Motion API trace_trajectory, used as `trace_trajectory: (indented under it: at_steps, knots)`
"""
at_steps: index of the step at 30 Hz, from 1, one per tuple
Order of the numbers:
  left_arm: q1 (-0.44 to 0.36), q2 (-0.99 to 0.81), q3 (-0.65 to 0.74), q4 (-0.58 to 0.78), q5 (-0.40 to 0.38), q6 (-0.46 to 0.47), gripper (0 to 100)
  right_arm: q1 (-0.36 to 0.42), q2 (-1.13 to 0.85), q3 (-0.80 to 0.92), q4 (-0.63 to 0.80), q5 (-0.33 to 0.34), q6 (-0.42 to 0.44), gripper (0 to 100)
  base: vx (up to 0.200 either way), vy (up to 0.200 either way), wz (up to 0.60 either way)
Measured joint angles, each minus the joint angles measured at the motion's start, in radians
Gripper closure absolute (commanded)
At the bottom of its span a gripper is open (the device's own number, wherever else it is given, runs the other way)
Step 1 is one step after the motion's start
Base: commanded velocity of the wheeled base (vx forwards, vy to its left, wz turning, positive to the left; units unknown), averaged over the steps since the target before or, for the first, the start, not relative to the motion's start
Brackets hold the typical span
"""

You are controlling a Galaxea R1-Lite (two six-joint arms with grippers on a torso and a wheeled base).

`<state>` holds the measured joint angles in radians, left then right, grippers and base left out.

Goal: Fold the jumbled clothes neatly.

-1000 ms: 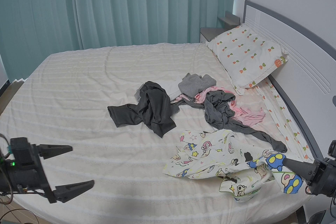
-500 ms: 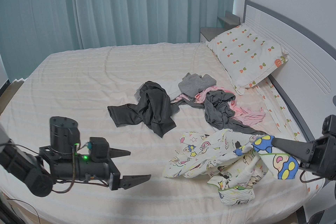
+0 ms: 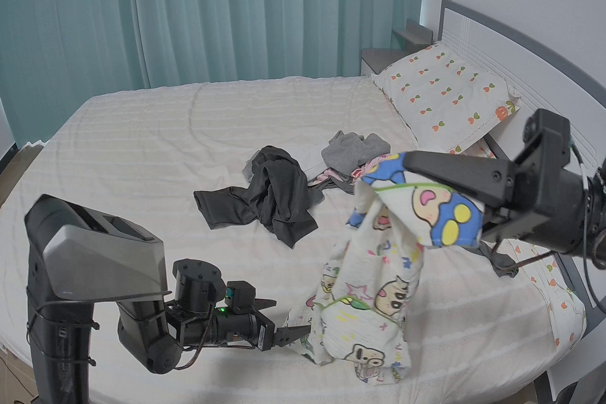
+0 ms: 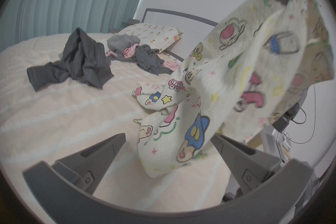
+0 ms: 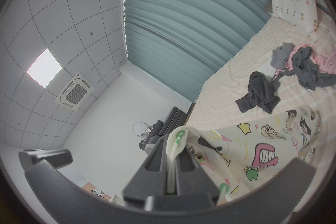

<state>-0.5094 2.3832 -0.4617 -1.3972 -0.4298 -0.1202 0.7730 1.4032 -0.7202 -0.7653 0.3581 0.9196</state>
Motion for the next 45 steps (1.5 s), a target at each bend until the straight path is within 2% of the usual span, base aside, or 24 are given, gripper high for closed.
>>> trace_trajectory:
  at_steps: [7, 12, 14, 19, 34, 41, 45]
  knots:
    - [0.005, 0.106, -0.03, -0.11, 0.021, -0.074, 0, 0.007, 0.079, -0.049, 0.0, 0.022, 0.003, 100, 0.0, 0.0, 0.0]
    - [0.007, 0.128, -0.002, -0.154, 0.013, -0.086, 0, -0.003, 0.102, -0.054, 0.0, 0.021, 0.003, 100, 0.0, 0.0, 0.0]
    - [0.007, 0.13, 0.024, -0.155, 0.0, -0.087, 0, -0.013, 0.109, -0.056, 0.001, 0.022, 0.002, 100, 0.0, 0.0, 0.0]
    - [0.006, 0.108, 0.111, -0.155, -0.091, -0.088, 0, -0.049, 0.133, -0.088, 0.0, 0.047, 0.002, 100, 0.0, 0.0, 0.0]
    - [-0.019, 0.049, 0.158, -0.156, -0.115, -0.087, 0, -0.078, 0.277, -0.251, -0.014, 0.058, 0.003, 100, 0.0, 0.0, 0.0]
    - [-0.037, 0.047, 0.125, -0.156, -0.066, -0.078, 0, -0.08, 0.298, -0.287, -0.02, 0.057, 0.004, 100, 0.0, 0.0, 0.0]
    - [-0.039, 0.066, 0.063, -0.156, 0.02, -0.077, 0, -0.079, 0.301, -0.289, -0.019, 0.057, 0.004, 100, 0.0, 0.0, 0.0]
